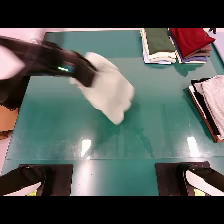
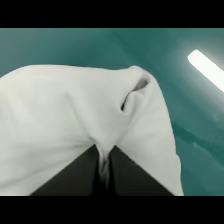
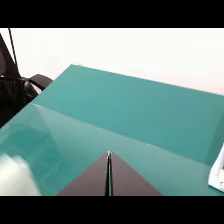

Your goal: Fold the shirts.

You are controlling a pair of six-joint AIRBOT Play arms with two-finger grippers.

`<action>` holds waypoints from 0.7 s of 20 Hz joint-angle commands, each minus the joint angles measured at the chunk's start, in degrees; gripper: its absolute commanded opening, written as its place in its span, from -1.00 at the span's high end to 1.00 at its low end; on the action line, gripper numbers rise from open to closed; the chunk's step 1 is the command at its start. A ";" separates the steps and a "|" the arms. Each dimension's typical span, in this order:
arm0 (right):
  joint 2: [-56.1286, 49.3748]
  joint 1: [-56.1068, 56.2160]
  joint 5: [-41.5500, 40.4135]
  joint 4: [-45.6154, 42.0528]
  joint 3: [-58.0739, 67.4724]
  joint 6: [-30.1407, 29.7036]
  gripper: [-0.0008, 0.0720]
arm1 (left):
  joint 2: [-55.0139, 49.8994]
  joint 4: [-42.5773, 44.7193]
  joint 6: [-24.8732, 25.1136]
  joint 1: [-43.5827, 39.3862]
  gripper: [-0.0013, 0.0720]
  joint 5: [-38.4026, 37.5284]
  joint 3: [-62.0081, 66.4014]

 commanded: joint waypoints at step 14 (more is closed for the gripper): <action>-3.34 -3.23 12.39 0.02 7.10 0.11 0.92 | -14.56 -18.08 -6.47 17.44 -0.57 8.44 -23.23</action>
